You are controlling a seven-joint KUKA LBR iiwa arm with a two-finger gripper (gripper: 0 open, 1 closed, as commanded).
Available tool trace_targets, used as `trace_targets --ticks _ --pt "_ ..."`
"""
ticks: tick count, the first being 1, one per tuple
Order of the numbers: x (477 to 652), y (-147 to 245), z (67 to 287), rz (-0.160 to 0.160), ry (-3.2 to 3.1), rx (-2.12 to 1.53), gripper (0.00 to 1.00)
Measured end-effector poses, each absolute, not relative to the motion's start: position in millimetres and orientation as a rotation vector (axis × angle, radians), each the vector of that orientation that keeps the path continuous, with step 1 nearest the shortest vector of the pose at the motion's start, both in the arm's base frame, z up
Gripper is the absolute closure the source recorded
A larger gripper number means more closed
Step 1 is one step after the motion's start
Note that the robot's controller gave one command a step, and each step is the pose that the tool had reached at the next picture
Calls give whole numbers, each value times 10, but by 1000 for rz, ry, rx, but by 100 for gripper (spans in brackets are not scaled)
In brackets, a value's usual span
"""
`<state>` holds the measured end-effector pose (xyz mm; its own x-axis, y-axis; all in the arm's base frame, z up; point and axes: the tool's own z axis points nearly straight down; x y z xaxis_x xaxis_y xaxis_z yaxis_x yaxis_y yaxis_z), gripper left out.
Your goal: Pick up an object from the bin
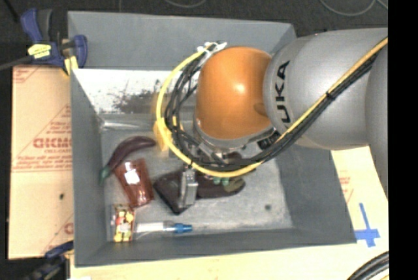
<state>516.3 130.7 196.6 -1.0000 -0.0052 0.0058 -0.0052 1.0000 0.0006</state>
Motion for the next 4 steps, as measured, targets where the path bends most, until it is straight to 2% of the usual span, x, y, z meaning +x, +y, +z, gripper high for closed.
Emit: trace_targets --ticks 1,2,3,4 --pt "5180 1301 2010 -3 -3144 3 0" --pt "5286 1279 1666 -2 -3147 105 0" --pt "5310 1252 1065 -2 -3135 302 0" --pt "5387 802 712 -4 -3148 84 100"
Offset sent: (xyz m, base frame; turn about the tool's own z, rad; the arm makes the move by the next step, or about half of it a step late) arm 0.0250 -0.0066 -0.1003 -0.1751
